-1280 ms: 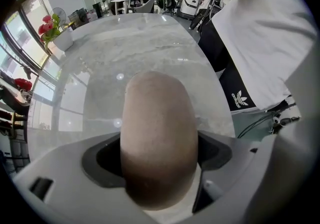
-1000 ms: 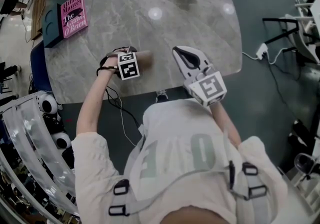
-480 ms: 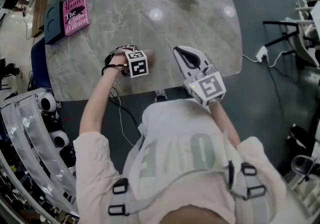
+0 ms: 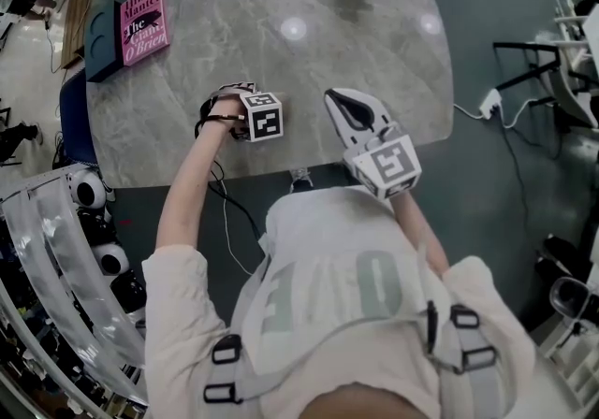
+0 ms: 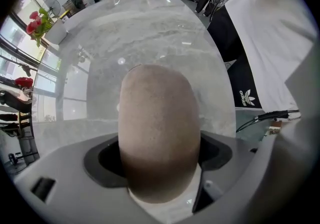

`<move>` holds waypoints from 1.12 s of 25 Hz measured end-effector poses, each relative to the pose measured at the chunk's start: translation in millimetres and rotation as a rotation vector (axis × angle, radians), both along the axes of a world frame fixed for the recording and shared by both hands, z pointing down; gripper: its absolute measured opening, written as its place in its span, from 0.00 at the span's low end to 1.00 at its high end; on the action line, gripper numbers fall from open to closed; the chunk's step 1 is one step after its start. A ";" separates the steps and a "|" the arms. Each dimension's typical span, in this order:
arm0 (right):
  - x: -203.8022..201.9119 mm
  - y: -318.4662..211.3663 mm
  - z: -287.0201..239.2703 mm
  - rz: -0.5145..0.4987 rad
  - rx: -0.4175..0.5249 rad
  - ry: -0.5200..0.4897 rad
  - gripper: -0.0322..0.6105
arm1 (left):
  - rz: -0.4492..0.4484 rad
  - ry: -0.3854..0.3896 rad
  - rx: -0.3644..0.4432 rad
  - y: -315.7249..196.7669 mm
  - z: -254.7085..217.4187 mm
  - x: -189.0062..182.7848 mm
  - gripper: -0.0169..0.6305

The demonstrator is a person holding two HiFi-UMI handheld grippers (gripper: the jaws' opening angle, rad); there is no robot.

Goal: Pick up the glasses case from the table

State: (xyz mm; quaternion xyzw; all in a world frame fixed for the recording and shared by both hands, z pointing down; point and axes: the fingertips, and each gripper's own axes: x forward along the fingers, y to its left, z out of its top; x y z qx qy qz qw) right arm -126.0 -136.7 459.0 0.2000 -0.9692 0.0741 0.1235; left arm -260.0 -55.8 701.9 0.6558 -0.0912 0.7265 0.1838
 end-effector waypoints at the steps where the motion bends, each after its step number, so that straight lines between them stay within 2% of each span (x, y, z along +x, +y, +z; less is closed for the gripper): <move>1: 0.4 0.4 0.1 0.000 0.000 -0.001 0.05 | 0.000 -0.005 -0.001 -0.3 0.0 0.1 0.62; 10: 6.1 -1.6 -3.6 0.008 0.014 -0.012 0.05 | -0.002 0.024 0.038 0.3 -1.8 1.9 0.62; 14: 6.3 -6.6 -6.9 0.007 0.015 -0.024 0.05 | -0.058 0.065 0.041 -1.1 -9.7 8.1 0.62; 21: -3.9 -4.6 -16.3 -0.016 0.029 -0.053 0.05 | -0.099 0.091 0.112 -18.0 -54.6 5.6 0.62; 25: -8.6 -1.4 -17.0 -0.038 0.044 -0.056 0.05 | -0.077 0.077 0.117 -15.7 -80.5 3.8 0.62; 28: -13.4 0.7 -21.5 -0.054 0.046 -0.058 0.05 | -0.086 0.076 0.156 -17.5 -99.5 1.7 0.62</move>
